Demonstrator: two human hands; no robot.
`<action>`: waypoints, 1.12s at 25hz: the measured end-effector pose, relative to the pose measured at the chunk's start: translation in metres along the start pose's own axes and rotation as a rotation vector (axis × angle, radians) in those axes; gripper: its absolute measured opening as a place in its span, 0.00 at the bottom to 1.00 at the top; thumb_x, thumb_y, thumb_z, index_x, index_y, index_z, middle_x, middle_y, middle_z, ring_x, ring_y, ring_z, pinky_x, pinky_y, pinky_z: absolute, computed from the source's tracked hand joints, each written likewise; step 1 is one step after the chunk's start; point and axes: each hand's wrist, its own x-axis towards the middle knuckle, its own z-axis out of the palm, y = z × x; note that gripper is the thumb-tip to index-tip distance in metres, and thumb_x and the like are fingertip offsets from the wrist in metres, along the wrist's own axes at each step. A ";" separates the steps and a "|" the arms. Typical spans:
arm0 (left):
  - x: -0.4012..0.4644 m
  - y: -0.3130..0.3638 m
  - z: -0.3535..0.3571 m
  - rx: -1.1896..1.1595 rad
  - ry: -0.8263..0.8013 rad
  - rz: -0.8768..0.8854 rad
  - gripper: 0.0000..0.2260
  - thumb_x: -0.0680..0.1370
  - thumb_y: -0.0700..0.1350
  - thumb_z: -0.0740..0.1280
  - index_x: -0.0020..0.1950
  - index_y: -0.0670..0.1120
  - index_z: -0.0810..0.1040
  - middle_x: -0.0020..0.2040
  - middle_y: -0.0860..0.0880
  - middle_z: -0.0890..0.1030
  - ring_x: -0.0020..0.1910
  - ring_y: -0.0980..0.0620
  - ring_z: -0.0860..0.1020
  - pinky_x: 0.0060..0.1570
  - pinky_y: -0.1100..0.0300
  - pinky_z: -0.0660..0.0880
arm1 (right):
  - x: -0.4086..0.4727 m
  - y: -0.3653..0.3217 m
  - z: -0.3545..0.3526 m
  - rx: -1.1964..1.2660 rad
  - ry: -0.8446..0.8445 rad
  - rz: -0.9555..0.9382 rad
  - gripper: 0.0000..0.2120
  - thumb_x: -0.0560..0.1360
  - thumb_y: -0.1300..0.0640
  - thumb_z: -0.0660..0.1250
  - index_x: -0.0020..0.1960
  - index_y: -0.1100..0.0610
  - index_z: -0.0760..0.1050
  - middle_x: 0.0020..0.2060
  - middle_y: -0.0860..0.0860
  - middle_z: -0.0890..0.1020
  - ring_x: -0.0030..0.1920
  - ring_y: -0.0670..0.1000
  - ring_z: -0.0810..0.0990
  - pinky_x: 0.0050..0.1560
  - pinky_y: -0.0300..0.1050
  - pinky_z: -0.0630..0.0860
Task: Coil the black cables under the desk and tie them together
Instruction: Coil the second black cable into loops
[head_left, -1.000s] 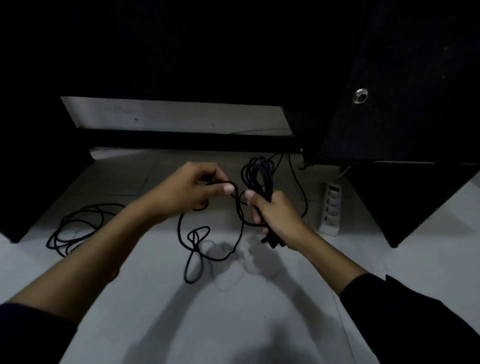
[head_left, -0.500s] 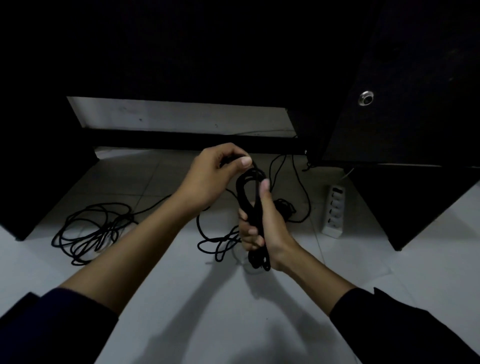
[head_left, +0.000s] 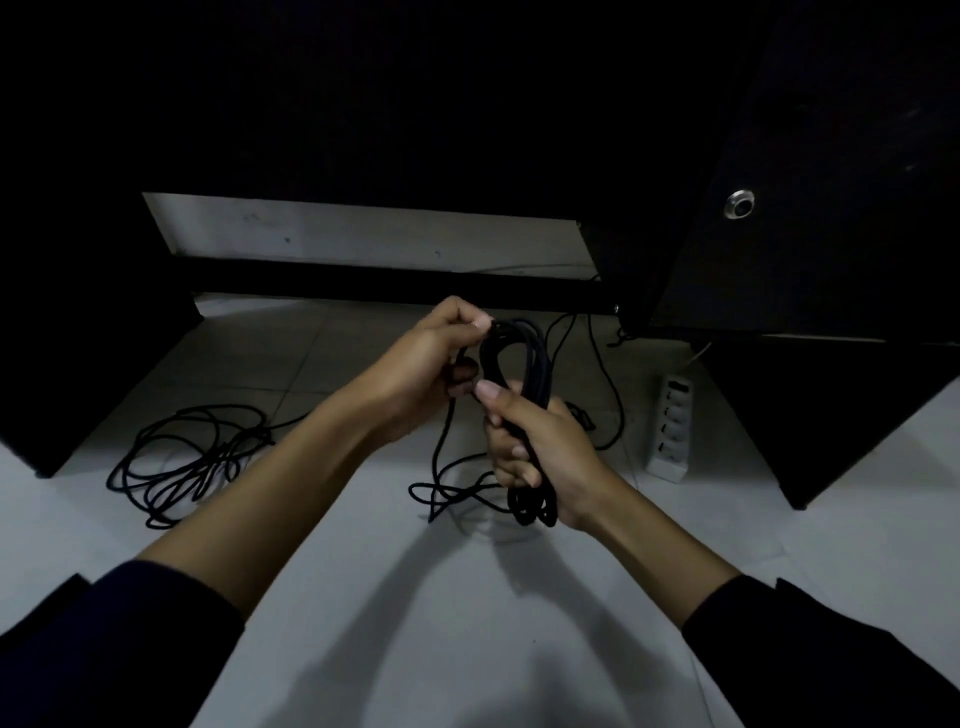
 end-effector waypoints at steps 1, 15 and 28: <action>-0.001 -0.001 0.000 -0.086 0.004 -0.049 0.06 0.82 0.41 0.58 0.45 0.45 0.69 0.32 0.52 0.72 0.30 0.55 0.64 0.30 0.64 0.62 | 0.001 -0.001 0.001 0.017 -0.001 0.000 0.17 0.80 0.51 0.62 0.33 0.55 0.70 0.22 0.49 0.62 0.17 0.45 0.59 0.22 0.37 0.56; -0.020 -0.034 0.001 0.124 0.074 0.108 0.08 0.82 0.46 0.58 0.49 0.43 0.69 0.39 0.44 0.71 0.31 0.55 0.71 0.31 0.63 0.69 | 0.017 -0.008 -0.010 -0.110 0.150 -0.109 0.14 0.79 0.48 0.63 0.38 0.53 0.72 0.25 0.48 0.66 0.22 0.45 0.63 0.24 0.38 0.61; -0.006 -0.003 0.008 0.060 0.256 -0.093 0.11 0.76 0.51 0.69 0.37 0.48 0.73 0.36 0.52 0.79 0.38 0.55 0.74 0.44 0.59 0.67 | 0.011 -0.002 0.002 -0.251 0.099 -0.138 0.07 0.78 0.53 0.66 0.42 0.52 0.79 0.25 0.47 0.67 0.22 0.45 0.63 0.22 0.37 0.62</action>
